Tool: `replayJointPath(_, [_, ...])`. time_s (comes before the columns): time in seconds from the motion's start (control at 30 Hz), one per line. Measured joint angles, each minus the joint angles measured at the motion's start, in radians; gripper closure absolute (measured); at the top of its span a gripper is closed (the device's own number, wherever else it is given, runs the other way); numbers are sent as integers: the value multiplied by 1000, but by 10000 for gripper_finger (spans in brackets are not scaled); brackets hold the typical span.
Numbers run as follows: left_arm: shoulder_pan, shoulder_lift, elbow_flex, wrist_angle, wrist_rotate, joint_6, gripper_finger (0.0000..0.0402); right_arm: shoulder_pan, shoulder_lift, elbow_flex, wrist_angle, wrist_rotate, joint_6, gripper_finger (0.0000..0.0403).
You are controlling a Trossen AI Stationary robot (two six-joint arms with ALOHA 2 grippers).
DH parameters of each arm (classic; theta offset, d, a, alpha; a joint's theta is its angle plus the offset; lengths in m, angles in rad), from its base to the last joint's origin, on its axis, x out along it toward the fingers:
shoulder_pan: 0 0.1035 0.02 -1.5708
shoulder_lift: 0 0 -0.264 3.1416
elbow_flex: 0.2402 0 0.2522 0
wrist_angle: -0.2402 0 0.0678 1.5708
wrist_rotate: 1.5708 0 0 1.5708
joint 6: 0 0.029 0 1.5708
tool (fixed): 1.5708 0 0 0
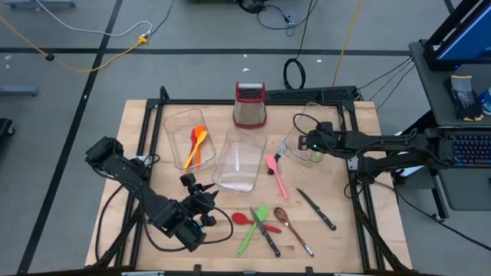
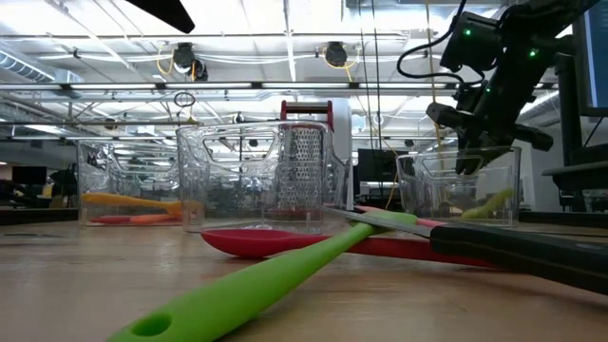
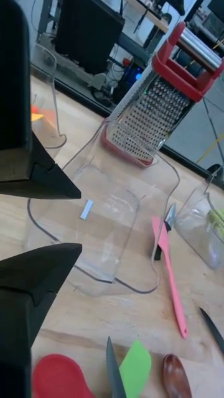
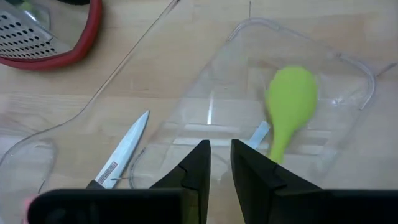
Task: Pick & Place Kitchen Items
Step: Put the blue spatula into the left transparent bin
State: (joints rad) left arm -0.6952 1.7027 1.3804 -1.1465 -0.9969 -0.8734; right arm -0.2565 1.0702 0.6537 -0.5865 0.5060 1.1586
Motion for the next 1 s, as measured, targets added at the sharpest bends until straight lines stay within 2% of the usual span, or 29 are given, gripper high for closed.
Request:
replayJointPath(0.2, [-13, 0, 0, 0, 24, -2, 273, 0, -27, 0, 15, 15, -80, 344])
replayJointPath(0.47, [-52, 0, 0, 4, 53, -39, 273, 49, -143, 0, 62, 13, -231, 344])
replayJointPath(0.73, [-83, 0, 0, 59, 100, -54, 273, 171, -243, 0, 152, 13, -472, 344])
replayJointPath(1.0, [-86, 1, 0, 57, 122, -123, 273, 325, -259, 0, 254, 13, -680, 344])
